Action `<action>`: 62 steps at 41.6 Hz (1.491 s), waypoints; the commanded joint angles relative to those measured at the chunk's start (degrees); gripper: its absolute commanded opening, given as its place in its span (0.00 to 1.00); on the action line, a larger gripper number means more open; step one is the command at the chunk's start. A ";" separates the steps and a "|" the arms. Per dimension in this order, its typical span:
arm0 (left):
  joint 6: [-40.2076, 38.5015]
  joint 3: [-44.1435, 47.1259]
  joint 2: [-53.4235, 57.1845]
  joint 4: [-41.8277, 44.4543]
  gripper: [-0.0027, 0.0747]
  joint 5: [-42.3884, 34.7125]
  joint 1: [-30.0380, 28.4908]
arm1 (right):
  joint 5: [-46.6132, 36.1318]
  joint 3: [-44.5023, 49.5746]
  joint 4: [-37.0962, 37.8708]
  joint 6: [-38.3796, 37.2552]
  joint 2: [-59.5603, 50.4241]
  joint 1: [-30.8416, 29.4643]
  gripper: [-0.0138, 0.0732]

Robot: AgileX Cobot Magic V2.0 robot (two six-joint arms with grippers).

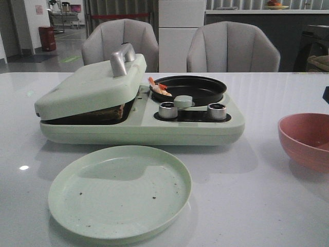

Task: Make breakfast with bread and shrimp

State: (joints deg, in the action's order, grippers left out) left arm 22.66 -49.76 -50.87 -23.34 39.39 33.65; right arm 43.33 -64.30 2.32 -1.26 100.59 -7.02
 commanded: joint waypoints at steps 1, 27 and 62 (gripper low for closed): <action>-0.50 -1.51 0.43 -1.33 0.16 -4.20 0.48 | -0.96 -1.23 0.20 0.48 -2.46 -0.18 0.44; -0.50 -1.51 0.43 -1.33 0.16 -4.20 0.48 | 3.32 4.12 -1.01 1.26 -32.85 12.39 0.61; -0.50 -1.51 0.43 -1.33 0.16 -4.57 0.48 | 7.30 34.60 -0.89 -1.75 -80.63 15.74 0.49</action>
State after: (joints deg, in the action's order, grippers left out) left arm 22.66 -49.76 -50.87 -23.34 38.97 33.65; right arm 54.14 -29.25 1.05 -2.87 21.16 8.43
